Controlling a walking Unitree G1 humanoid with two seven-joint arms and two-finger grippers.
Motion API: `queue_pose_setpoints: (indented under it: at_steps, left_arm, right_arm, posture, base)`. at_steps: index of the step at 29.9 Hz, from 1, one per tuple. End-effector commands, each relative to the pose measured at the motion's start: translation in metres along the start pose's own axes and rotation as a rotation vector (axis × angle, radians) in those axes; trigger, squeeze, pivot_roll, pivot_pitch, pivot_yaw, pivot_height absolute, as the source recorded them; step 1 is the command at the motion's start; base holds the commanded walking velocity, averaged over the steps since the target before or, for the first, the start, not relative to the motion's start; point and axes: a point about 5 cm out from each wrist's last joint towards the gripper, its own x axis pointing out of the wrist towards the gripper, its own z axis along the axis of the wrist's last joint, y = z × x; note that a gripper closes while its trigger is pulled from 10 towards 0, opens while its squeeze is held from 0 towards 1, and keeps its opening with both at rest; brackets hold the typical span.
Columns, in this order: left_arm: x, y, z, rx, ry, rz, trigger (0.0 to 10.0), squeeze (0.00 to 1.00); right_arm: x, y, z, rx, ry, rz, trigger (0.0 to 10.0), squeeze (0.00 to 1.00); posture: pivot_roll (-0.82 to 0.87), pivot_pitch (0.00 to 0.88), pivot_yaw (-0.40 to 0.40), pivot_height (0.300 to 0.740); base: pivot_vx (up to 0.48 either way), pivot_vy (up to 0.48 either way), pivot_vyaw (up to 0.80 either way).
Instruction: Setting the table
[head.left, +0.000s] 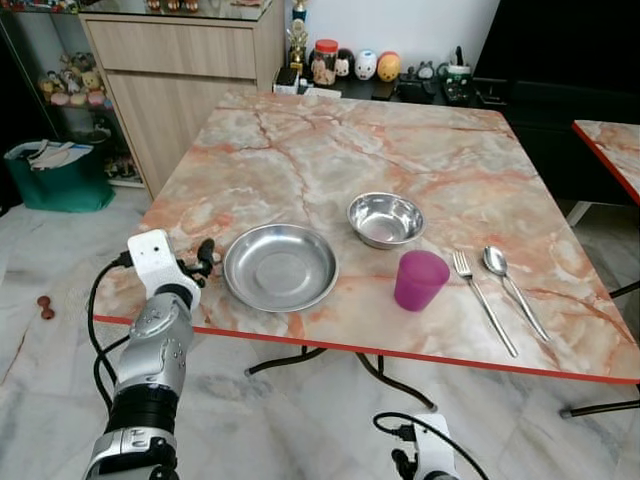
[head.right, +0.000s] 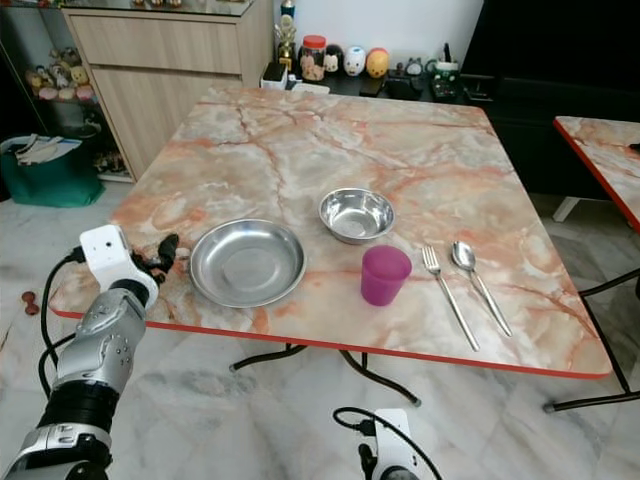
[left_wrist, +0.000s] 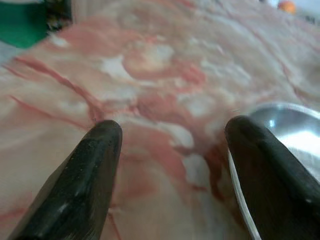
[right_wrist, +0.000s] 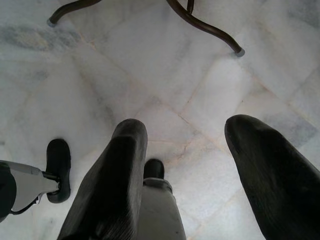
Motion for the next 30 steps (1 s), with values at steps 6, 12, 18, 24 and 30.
queue_pose_setpoints:
  at_steps: [6, 12, 18, 24, 30]
  left_arm:
    - [0.0, -0.011, -0.008, 0.054, 0.057, -0.065, 10.0, 0.0]
    - [0.001, -0.013, -0.008, 0.05, 0.066, -0.079, 10.0, 0.0]
    - [0.002, -0.017, -0.01, 0.068, 0.075, -0.089, 10.0, 0.0]
    - [0.004, -0.023, -0.012, 0.074, 0.077, -0.105, 10.0, 0.0]
    - [0.005, -0.027, -0.014, 0.075, 0.083, -0.114, 10.0, 0.0]
  right_arm:
    - [0.0, -0.002, 0.002, -0.012, 0.001, 0.006, 10.0, 0.0]
    - [0.0, -0.001, 0.002, -0.01, 0.002, 0.008, 10.0, 0.0]
    - [0.001, -0.001, 0.002, -0.011, 0.003, 0.01, 10.0, 0.0]
    - [0.001, -0.001, 0.002, -0.01, 0.002, 0.011, 10.0, 0.0]
    - [0.0, -0.001, 0.002, -0.01, 0.003, 0.012, 10.0, 0.0]
  posture:
    - [0.09, 0.0, -0.069, 0.74]
    - [0.09, 0.0, -0.067, 0.74]
    - [0.09, 0.0, -0.064, 0.74]
    - [0.09, 0.0, -0.064, 0.74]
    - [0.09, 0.0, -0.065, 0.74]
  base:
    - [0.0, 0.0, 0.0]
    - [0.0, 0.0, 0.0]
    - [0.0, 0.0, 0.0]
    - [0.0, 0.0, 0.0]
    - [0.0, 0.0, 0.0]
